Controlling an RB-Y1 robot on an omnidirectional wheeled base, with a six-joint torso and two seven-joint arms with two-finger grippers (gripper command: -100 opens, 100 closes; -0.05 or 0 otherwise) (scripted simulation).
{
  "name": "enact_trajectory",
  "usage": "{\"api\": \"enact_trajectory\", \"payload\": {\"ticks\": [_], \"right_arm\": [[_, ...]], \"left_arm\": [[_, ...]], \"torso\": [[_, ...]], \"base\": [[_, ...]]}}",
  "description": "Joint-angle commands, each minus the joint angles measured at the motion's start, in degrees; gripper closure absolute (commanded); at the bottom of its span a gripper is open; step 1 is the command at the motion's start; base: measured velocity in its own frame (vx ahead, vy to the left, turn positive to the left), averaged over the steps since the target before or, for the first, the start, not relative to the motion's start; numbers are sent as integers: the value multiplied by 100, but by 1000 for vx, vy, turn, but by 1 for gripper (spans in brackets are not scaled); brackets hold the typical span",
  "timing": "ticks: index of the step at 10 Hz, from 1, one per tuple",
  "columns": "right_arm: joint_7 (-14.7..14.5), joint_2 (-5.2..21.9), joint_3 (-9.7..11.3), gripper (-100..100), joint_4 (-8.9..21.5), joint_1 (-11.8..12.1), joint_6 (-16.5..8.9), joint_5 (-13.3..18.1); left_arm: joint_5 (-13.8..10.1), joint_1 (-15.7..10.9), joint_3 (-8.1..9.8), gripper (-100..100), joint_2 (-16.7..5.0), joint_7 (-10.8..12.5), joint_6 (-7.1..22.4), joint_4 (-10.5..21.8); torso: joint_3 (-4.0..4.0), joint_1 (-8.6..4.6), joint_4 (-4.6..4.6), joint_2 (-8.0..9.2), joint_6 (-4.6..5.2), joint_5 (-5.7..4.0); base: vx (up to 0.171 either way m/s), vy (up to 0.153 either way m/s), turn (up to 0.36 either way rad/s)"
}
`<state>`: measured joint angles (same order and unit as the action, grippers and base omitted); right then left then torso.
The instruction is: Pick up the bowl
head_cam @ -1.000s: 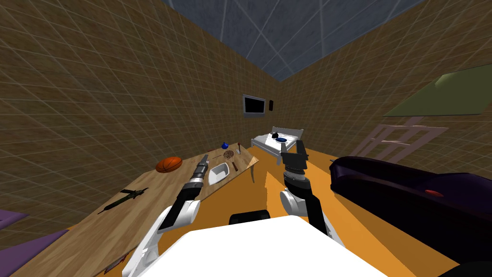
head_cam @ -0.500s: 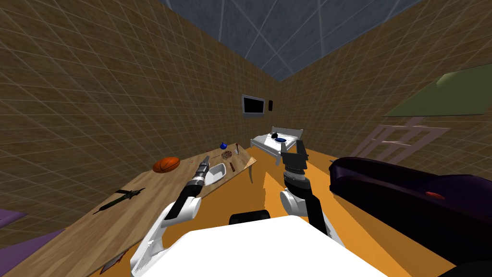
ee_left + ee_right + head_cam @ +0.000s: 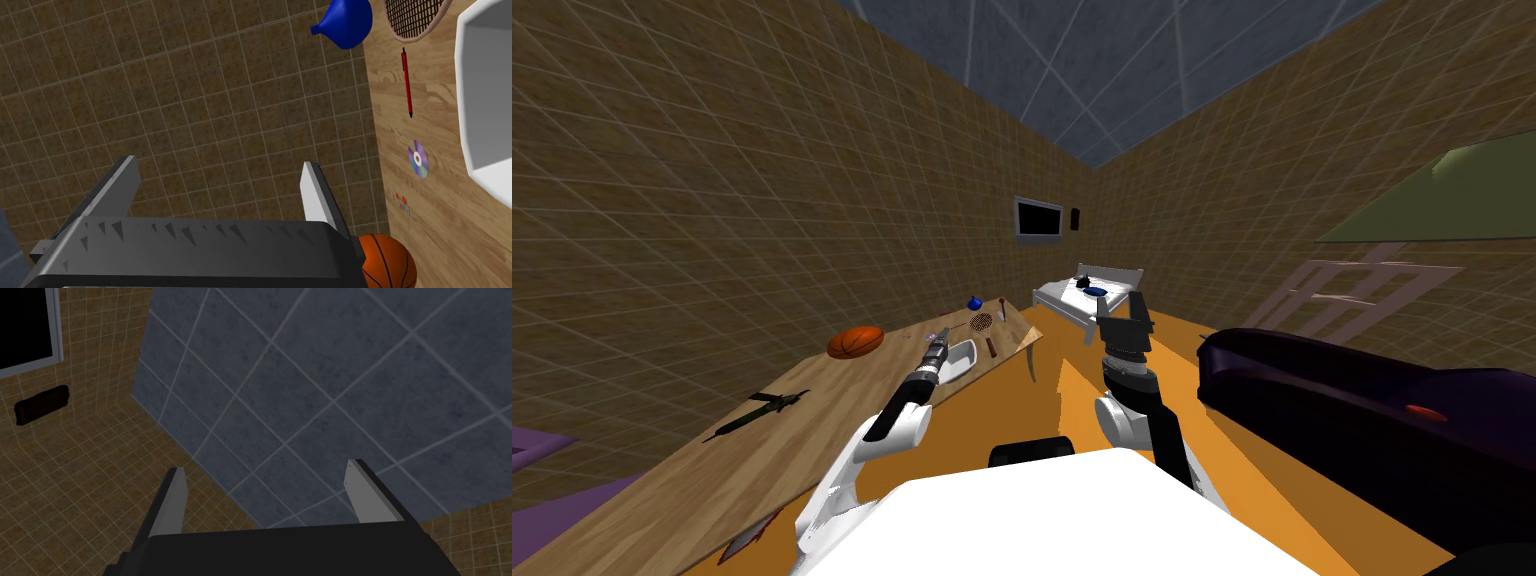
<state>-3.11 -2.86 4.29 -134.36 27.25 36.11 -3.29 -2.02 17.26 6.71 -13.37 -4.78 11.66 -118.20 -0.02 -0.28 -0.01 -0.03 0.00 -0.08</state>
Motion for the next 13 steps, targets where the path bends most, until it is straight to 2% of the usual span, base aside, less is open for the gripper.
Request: {"api": "enact_trajectory", "payload": {"ticks": [1,8,11,12,13], "right_arm": [[0,0,0,0,0,0,0,0],[0,0,0,0,0,0,0,0],[0,0,0,0,0,0,0,0],[0,0,0,0,0,0,0,0],[0,0,0,0,0,0,0,0]], "left_arm": [[-82,-113,32,-100,-12,38,286,159],[-291,-447,132,-100,-23,143,1357,578],[-416,-687,201,-100,-14,213,1855,893],[-416,-687,201,-100,-14,213,1945,893],[-473,-811,235,-100,-9,246,2183,1058]], "torso": [[0,0,0,0,0,0],[-3,4,-1,-5,-1,1],[-3,9,-1,-5,0,1],[-4,9,-1,-7,-1,2],[-4,13,-2,-7,0,2]], "base": [[23,-90,39],[15,-72,36],[17,-63,59],[20,-48,41],[16,-57,75]]}}
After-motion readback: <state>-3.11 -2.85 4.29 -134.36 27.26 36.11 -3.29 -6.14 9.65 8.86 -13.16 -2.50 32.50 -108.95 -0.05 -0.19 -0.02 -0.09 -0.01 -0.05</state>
